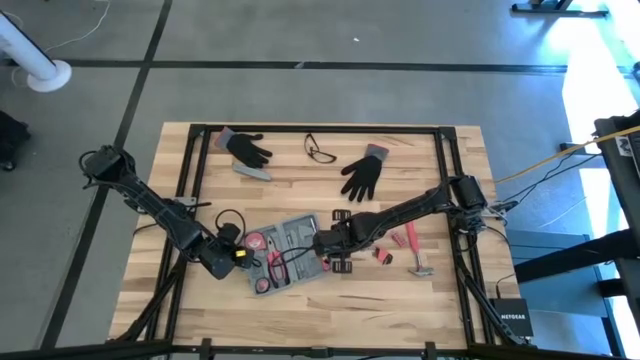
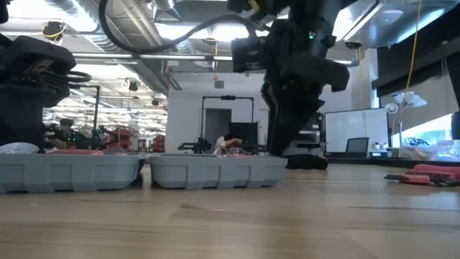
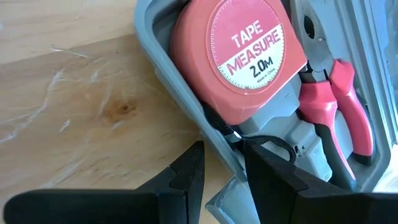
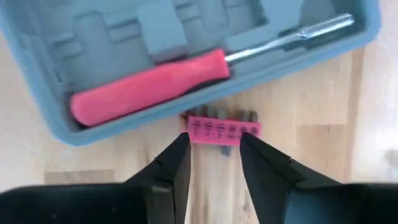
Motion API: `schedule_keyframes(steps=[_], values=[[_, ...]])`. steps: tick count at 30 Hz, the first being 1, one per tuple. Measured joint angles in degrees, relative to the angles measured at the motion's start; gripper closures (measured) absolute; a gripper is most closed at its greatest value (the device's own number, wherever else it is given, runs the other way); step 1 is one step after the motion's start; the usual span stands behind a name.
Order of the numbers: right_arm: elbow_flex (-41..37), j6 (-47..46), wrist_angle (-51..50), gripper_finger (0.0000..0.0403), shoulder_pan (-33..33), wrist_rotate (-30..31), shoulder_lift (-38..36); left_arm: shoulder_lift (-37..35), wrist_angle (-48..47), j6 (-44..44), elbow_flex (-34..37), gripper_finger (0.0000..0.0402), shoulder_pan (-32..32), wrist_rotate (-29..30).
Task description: Prefit tool cases
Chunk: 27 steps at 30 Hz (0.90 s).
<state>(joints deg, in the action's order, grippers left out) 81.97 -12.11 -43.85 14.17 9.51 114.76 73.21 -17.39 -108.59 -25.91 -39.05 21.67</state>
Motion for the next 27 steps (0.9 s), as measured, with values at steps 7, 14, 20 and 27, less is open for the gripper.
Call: schedule_keyframes(steps=[7, 14, 20, 27], values=[[0.7, -24.2, -2.9, 0.0271, -3.2, -10.7, -0.7, 0.0, 0.0, 0.6, 0.0, 0.0295, 0.0, 0.0], [0.3, -41.5, -2.9, 0.0215, -6.3, -9.4, -1.1, 0.0, 0.0, 3.7, 0.0, 0.0295, 0.0, 0.0], [0.3, -55.4, -2.7, 0.0172, -7.6, -10.7, -1.3, 0.0, 0.0, 4.7, 0.0, 0.0295, 0.0, 0.0], [-1.7, -64.9, -2.2, 0.0157, -6.7, -10.5, -1.3, 0.0, 0.0, 5.7, 0.0, 0.0295, 0.0, 0.0]])
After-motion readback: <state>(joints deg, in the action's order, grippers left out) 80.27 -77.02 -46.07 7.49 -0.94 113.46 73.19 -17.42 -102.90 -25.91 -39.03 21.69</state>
